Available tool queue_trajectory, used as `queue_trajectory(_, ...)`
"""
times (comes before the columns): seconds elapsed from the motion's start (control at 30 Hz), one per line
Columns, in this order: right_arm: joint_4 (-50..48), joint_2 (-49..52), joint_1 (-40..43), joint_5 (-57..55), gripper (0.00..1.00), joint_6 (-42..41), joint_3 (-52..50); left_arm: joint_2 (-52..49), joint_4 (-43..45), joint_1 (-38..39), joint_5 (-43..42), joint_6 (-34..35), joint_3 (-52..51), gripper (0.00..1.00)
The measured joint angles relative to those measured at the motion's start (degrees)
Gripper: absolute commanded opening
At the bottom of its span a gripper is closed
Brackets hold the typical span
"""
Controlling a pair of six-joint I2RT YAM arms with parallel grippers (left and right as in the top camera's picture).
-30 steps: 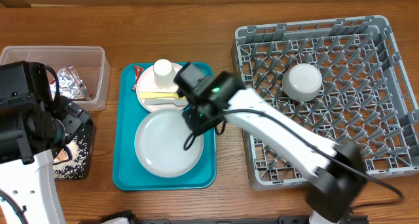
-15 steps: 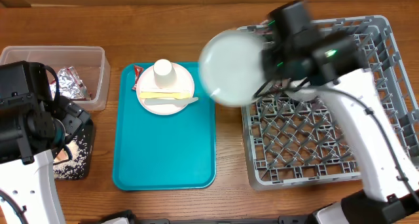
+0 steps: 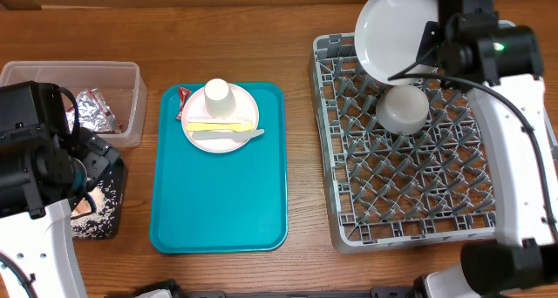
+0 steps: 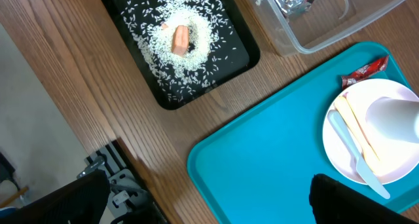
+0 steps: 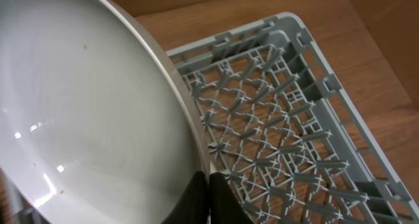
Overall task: Sort waste into correct bins and load items into the dishwasher rack
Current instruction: 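Lift the plate and carry it right over the dish rack, then lower the plate upright into the rack slots beside the bowl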
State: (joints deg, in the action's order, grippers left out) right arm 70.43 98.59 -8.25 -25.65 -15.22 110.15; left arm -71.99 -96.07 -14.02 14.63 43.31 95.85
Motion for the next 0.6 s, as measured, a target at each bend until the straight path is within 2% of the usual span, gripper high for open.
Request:
queue_trajectory(0.27, -0.1, 9.8, -1.2, -5.8, 0.04, -3.0, 0.1, 0.0, 0.0, 0.0, 0.0, 0.0, 0.0, 1.0)
queue_trajectory(0.6, 0.9, 11.9, -8.6, -14.1, 0.04, -5.6, 0.1, 0.0, 0.0, 0.0, 0.0, 0.0, 0.0, 1.0)
